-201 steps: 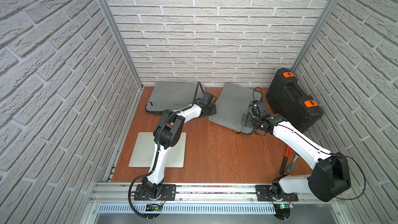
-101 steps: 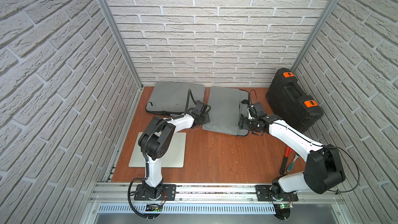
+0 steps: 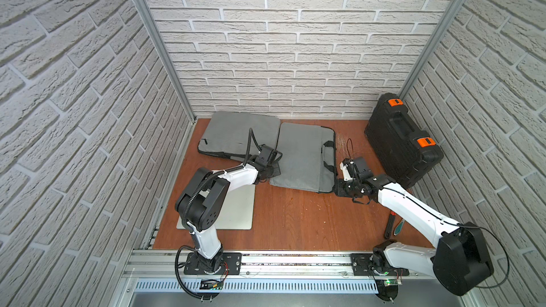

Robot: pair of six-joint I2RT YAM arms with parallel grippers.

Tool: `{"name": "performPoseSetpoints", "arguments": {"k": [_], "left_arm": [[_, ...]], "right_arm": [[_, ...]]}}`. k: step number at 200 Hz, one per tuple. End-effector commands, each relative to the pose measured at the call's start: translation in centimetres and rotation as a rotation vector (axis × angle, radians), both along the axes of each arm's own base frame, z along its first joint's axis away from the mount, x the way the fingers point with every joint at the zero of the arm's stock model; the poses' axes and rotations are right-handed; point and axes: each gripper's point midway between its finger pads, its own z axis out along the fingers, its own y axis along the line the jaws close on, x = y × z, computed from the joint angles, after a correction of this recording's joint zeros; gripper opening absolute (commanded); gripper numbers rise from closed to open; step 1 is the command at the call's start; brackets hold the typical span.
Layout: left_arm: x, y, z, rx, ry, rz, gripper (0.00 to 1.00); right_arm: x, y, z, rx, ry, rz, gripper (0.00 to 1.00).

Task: Open the zippered laptop bag and take out the laptop
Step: Move the zippered laptop bag to the center of the board, then unzip the zipper on the zippered laptop bag.

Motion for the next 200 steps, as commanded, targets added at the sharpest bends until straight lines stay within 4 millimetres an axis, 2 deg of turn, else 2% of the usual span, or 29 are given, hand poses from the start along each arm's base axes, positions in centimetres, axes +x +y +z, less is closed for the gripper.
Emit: {"name": "performPoseSetpoints", "arguments": {"k": [1, 21, 44, 72, 110, 149, 173, 200], "left_arm": [[-1.3, 2.2, -1.2, 0.014, 0.038, 0.09, 0.0], [-1.7, 2.4, -1.4, -0.017, 0.029, 0.142, 0.0], [-2.0, 2.4, -1.7, -0.038, 0.023, 0.172, 0.0], [-1.4, 1.8, -2.1, -0.037, 0.032, 0.164, 0.0], [0.7, 0.8, -1.8, -0.03, 0.021, 0.153, 0.0], [2.6, 0.4, -1.4, -0.043, 0.005, 0.155, 0.0], [3.0, 0.1, -0.9, -0.059, -0.008, 0.152, 0.1], [2.6, 0.2, -0.4, -0.076, -0.01, 0.145, 0.19]], "right_arm": [[-1.4, 0.7, -1.3, 0.012, 0.025, 0.014, 0.39], [-1.8, 1.2, -2.8, 0.008, 0.059, 0.007, 0.26], [-1.3, 1.7, -3.9, -0.004, 0.073, 0.013, 0.2], [0.6, 2.1, -4.1, -0.03, 0.045, 0.024, 0.2], [3.7, 2.5, -4.5, -0.085, 0.018, 0.037, 0.19], [6.5, 2.9, -3.9, -0.121, -0.03, 0.044, 0.19], [7.1, 2.8, -3.6, -0.134, -0.047, 0.044, 0.21], [6.3, 2.1, -3.3, -0.145, -0.043, 0.023, 0.22]]}}
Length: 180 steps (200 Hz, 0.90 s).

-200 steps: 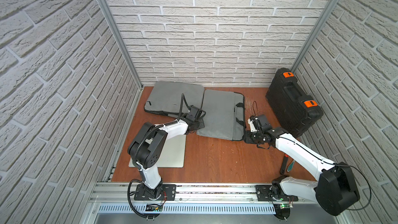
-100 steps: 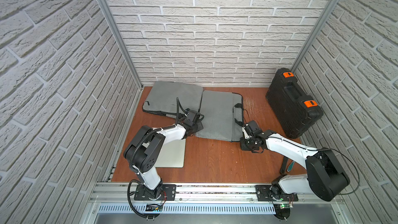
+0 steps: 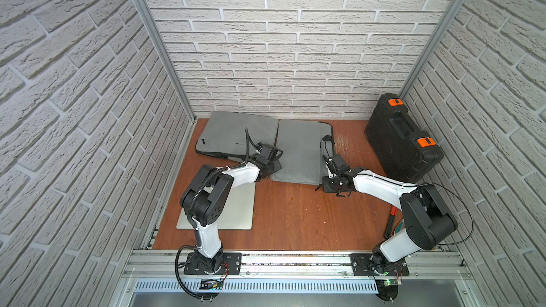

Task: Open the zippered laptop bag and take out the laptop
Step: Unzip the zipper on the zippered laptop bag.

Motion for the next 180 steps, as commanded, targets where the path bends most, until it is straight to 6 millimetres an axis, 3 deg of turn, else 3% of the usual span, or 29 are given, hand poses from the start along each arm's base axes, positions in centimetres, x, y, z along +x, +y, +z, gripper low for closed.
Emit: {"name": "performPoseSetpoints", "arguments": {"k": [1, 28, 55, 102, 180], "left_arm": [[-0.3, 0.7, -0.4, 0.012, 0.014, 0.004, 0.19], [-1.8, 0.9, 0.0, -0.033, 0.015, 0.007, 0.35], [-3.8, 1.4, 0.3, -0.051, 0.019, 0.012, 0.44], [-6.1, 1.3, 0.5, -0.059, 0.018, 0.002, 0.48], [-5.9, 0.9, -0.8, -0.049, 0.037, -0.004, 0.48]], "right_arm": [[1.2, -0.1, 1.7, -0.002, -0.08, -0.01, 0.22], [-0.6, -0.3, 2.3, 0.036, -0.083, -0.046, 0.27], [-2.2, 1.0, 2.7, 0.078, -0.1, -0.049, 0.34], [-2.1, 3.4, 2.0, 0.062, -0.16, -0.09, 0.47], [-0.8, 3.7, 0.2, 0.045, -0.194, -0.21, 0.46]]}}
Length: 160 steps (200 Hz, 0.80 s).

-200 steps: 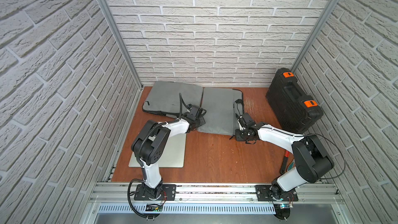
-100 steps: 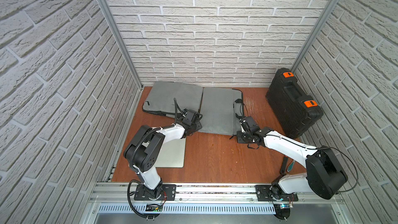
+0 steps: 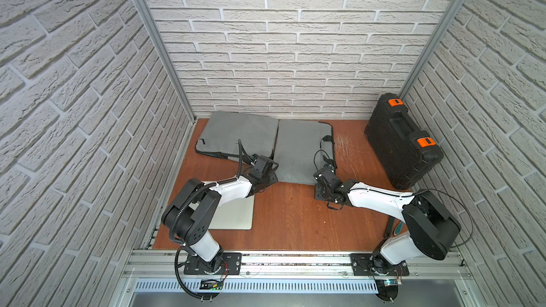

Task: Open the zippered laptop bag and take out the laptop
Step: Unzip the zipper on the zippered laptop bag.

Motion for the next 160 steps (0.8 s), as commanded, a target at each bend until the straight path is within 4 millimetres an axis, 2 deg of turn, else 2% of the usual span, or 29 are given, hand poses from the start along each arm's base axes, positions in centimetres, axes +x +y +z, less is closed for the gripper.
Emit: {"name": "performPoseSetpoints", "arguments": {"k": [1, 44, 117, 160], "left_arm": [[0.4, -0.4, -0.4, -0.001, -0.003, -0.002, 0.48], [0.7, -0.8, -1.2, 0.006, 0.01, -0.008, 0.46], [0.8, -0.9, -1.8, 0.005, 0.022, -0.01, 0.32], [0.8, -1.1, -2.1, 0.003, 0.032, -0.015, 0.28]], "right_arm": [[1.2, 0.1, 0.4, 0.012, -0.063, -0.063, 0.46], [2.1, 0.3, -0.1, -0.001, -0.071, -0.077, 0.44], [2.5, 0.2, -1.3, -0.026, -0.066, -0.092, 0.39], [2.8, 0.0, -1.7, -0.041, -0.068, -0.115, 0.36]]}}
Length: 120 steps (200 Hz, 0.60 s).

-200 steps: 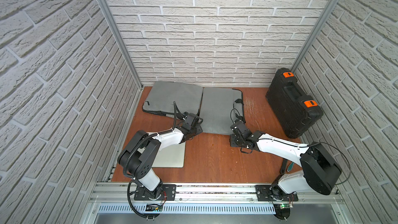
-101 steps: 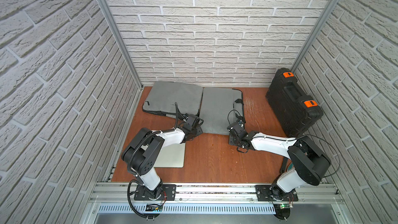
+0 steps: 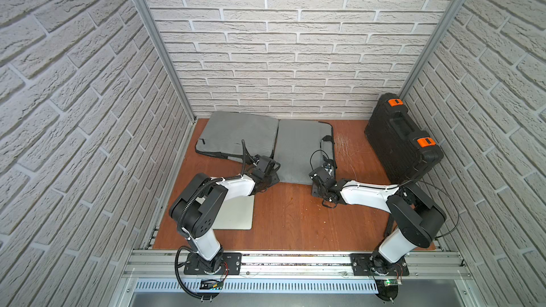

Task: Open the zippered laptop bag and take out the laptop
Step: Unzip the zipper on the zippered laptop bag.

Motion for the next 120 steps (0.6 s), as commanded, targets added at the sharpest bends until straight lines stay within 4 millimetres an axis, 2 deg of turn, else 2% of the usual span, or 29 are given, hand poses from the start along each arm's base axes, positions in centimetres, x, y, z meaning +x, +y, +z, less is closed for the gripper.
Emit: {"name": "performPoseSetpoints", "arguments": {"k": [1, 27, 43, 103, 120], "left_arm": [[0.24, -0.29, -0.65, 0.005, 0.009, -0.002, 0.28], [0.3, -0.34, -0.56, 0.003, 0.007, -0.001, 0.25], [0.2, -0.28, -0.66, 0.006, 0.011, -0.001, 0.25], [0.08, -0.15, -0.55, 0.005, 0.011, 0.001, 0.25], [0.01, -0.16, -0.68, 0.008, 0.015, -0.001, 0.25]], "right_arm": [[0.48, -0.1, -0.26, -0.017, -0.015, -0.029, 0.35], [0.22, -0.51, -0.41, -0.017, -0.018, -0.05, 0.35], [0.17, -0.52, -0.27, -0.003, -0.03, -0.054, 0.41], [0.66, 0.08, 0.27, 0.037, -0.054, -0.061, 0.44], [0.79, 0.44, 0.2, 0.055, -0.057, -0.056, 0.48]]}}
